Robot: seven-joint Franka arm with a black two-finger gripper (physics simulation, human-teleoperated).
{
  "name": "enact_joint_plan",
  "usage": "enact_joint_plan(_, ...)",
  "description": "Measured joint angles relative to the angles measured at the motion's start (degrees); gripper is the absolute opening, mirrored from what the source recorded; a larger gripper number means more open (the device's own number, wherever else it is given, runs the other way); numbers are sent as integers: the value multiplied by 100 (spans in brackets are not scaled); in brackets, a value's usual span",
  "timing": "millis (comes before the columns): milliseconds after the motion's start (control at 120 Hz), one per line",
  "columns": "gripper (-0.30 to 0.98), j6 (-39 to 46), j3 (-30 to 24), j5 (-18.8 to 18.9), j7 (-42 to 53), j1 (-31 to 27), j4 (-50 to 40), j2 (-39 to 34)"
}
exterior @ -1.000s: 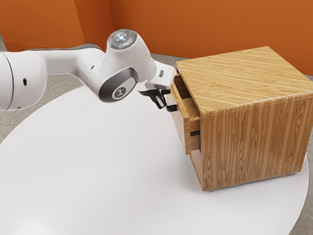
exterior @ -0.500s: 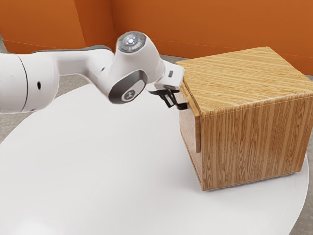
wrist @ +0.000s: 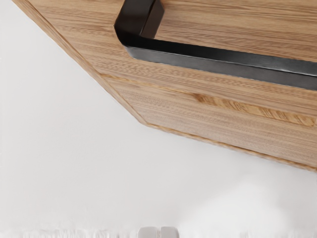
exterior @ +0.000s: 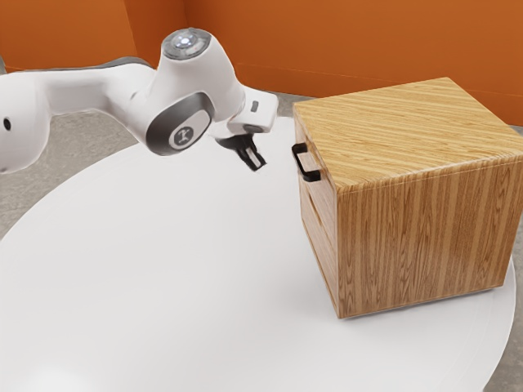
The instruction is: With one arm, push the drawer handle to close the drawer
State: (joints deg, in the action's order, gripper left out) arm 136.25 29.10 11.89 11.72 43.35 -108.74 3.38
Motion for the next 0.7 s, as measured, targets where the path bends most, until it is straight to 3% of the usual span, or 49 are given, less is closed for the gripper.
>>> enact_joint_plan(50,-7,-380,35,-7,-8,-59,10,-173)
enact_joint_plan(208,28,-2000,160,-314,-35,-343,1063,-304)
enact_joint_plan(333,46,-3209,145,-358,-99,-705,1911,-326)
enact_joint_plan(508,59,-4282,133,-347,-263,-1240,2174,-305)
enact_joint_plan(700,65,-4658,120,-352,-419,-1757,1836,-300)
